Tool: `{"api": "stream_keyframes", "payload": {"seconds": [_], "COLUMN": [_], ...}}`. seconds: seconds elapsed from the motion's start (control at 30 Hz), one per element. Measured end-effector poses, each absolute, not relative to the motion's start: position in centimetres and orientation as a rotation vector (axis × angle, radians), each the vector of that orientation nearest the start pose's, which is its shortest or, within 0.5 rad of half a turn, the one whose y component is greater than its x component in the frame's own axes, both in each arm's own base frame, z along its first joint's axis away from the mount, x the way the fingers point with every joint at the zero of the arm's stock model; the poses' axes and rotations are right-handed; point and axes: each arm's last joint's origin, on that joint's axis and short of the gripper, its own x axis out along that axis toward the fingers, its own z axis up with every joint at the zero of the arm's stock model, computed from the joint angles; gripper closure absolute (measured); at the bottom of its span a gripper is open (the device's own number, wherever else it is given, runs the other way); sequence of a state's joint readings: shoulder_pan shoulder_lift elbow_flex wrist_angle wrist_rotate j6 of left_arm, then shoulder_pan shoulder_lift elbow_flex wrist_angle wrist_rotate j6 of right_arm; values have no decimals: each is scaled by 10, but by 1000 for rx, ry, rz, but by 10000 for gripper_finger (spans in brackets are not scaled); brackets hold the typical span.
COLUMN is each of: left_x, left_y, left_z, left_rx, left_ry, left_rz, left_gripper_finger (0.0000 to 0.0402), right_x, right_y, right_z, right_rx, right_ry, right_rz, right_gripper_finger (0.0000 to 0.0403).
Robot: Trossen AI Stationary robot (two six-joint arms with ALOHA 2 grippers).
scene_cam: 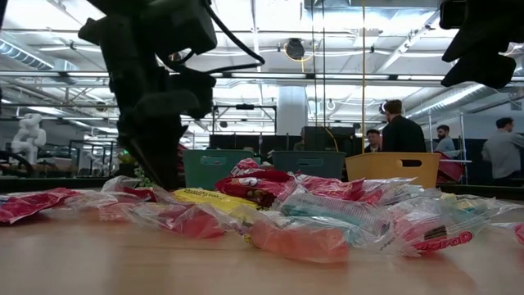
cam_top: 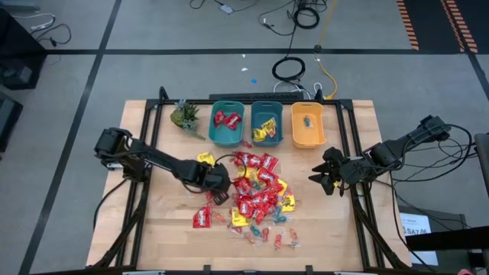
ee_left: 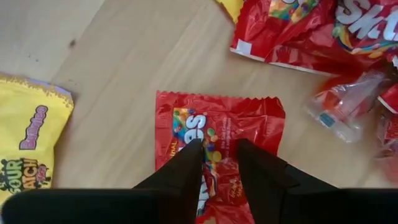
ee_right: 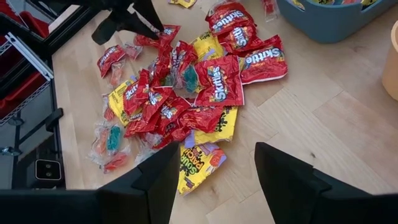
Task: Sort candy
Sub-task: Put the red candy into the green bin
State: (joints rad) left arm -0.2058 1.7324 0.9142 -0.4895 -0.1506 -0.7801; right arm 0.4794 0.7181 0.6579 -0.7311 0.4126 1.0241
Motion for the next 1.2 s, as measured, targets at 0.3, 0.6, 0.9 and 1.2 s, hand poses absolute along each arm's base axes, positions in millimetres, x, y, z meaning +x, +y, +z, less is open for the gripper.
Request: {"api": "stream_keyframes", "payload": {"seconds": [0.3, 0.6, 0.9, 1.2], "left_x": [293, 294, 295, 301], "left_y": [-56, -56, -56, -58], "left_z": [134, 164, 165, 168], "left_rx": [-430, -413, -417, -530], "left_ry": [1240, 1222, 1212, 1156], "left_rz": [450, 436, 431, 419], "left_gripper_finger": [396, 399, 388, 310], "right_x": [126, 126, 125, 125], "right_y": [52, 52, 52, 52], "right_z": [255, 255, 255, 255], "right_rx": [639, 637, 636, 635], "right_ry": [662, 664, 666, 666], "right_rz": [-299, -300, -301, -301], "right_gripper_finger": [204, 204, 204, 204]}}
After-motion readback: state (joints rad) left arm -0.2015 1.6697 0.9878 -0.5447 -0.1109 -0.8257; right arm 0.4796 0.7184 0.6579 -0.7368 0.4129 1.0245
